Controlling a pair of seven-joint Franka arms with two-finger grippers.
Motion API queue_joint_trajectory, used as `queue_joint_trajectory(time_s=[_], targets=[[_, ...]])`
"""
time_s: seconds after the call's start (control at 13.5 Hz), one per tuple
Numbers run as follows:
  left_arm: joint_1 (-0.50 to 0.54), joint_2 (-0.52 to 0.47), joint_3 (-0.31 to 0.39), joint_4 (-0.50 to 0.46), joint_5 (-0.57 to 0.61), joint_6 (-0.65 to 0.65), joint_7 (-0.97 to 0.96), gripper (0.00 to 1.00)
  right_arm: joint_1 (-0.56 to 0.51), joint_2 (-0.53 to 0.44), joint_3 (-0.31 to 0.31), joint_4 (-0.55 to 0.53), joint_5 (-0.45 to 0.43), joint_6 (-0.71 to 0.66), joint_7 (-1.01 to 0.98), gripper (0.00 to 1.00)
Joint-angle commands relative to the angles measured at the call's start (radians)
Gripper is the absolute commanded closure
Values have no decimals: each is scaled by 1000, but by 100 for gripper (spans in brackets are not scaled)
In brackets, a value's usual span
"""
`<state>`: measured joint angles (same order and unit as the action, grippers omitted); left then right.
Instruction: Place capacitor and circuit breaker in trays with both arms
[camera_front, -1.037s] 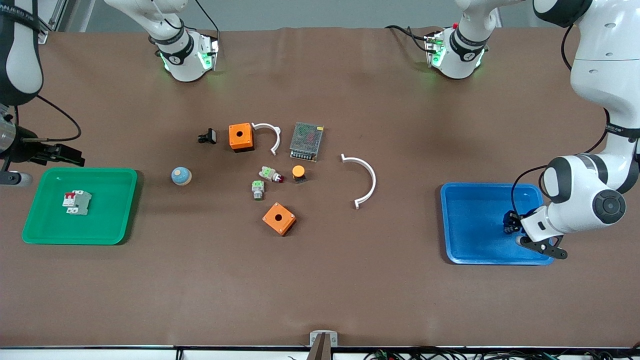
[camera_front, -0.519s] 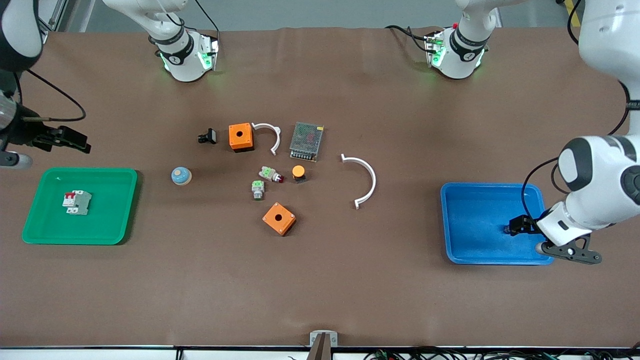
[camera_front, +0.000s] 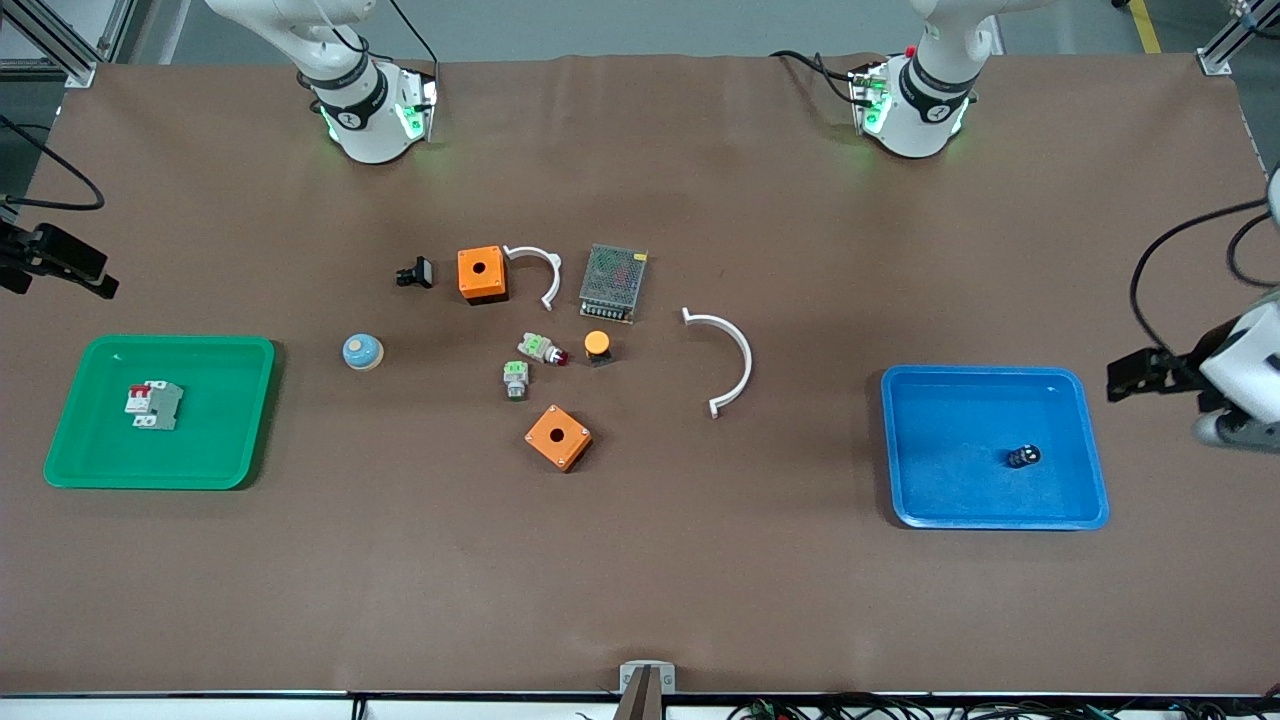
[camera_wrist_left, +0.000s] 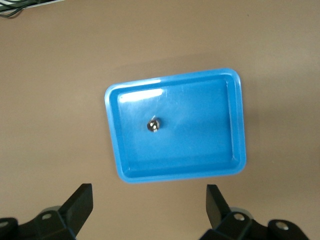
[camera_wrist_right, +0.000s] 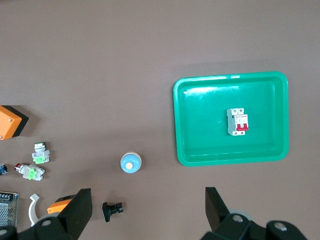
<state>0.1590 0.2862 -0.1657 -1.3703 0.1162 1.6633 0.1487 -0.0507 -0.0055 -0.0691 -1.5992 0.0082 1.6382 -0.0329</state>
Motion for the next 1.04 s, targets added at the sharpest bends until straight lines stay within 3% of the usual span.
queue_joint_trajectory(time_s=[0.0,0.22,0.59,0.96], targets=[[-1,-79,-23,-3,4,-115,-21,0,-9,21,2,38,7,-20,1,0],[-36,-154,-29,-16,-25,-222,-80,0,-6,21,2,53,15,-17,1,0],[-131,-272,129,-163,-138,-200,-67,0,-3,21,3,73,6,-17,-1,0],[-148,-321,120,-196,-104,-200,-100,0,0,21,5,74,9,-15,-1,0]])
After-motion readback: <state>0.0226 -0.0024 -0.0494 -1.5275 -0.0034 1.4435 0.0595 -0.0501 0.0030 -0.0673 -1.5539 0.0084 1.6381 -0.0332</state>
